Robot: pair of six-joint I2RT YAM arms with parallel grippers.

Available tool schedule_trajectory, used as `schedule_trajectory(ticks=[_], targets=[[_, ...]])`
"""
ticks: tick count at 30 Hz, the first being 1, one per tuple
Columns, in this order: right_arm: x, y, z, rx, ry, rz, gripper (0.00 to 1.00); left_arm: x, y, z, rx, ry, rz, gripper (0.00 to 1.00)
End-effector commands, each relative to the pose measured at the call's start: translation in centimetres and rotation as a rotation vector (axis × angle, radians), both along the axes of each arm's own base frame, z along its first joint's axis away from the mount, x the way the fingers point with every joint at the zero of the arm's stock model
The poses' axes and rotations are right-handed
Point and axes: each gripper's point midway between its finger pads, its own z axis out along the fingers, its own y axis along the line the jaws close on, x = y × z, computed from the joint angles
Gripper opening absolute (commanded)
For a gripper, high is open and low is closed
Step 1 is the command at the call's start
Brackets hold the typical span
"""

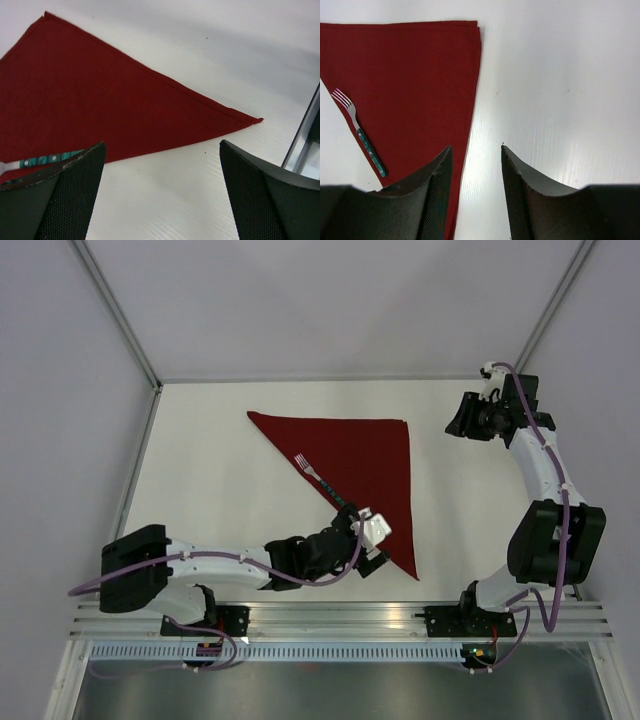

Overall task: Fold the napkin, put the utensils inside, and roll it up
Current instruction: Fold the napkin at the center of the board.

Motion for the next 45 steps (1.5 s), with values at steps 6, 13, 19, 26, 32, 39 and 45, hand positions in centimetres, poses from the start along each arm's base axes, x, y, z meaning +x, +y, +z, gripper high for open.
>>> schedule_trajectory(ticks=[6,13,19,26,32,39,45], targets=[[-0.4,-0.5,1.0,0.028,-0.051,0.004,0.49,-3.0,-5.1,-0.9,0.018,-0.227,-0.155,0.98],[-0.5,-0.8,0.9,0.024,-0.051,0.001,0.48,-6.3,-7.9,-4.9,0.127,-0.320,-0.266,0.96],[-0.5,-0.7,0.6,0.031,-0.046,0.006,0.45,-6.1,-8.8,-6.4,0.160,-0.361,-0.261,0.94],[-0.6,-0.8,1.1,0.029,-0.057,0.000,0.43,-6.4,-10.4,-8.8,0.207,-0.364,-0.303,0.86],[-0.6,-0.8,1.0,0.029,-0.055,-0.004,0.43,-6.4,-10.8,-10.5,0.229,-0.342,-0.306,0.75],[-0.6,-0.9,0.9,0.028,-0.053,-0.006,0.42,-5.9,-11.0,-11.8,0.239,-0.330,-0.292,0.68],[-0.6,-0.9,0.8,0.027,-0.054,-0.005,0.42,-5.5,-11.0,-12.4,0.242,-0.315,-0.283,0.61]])
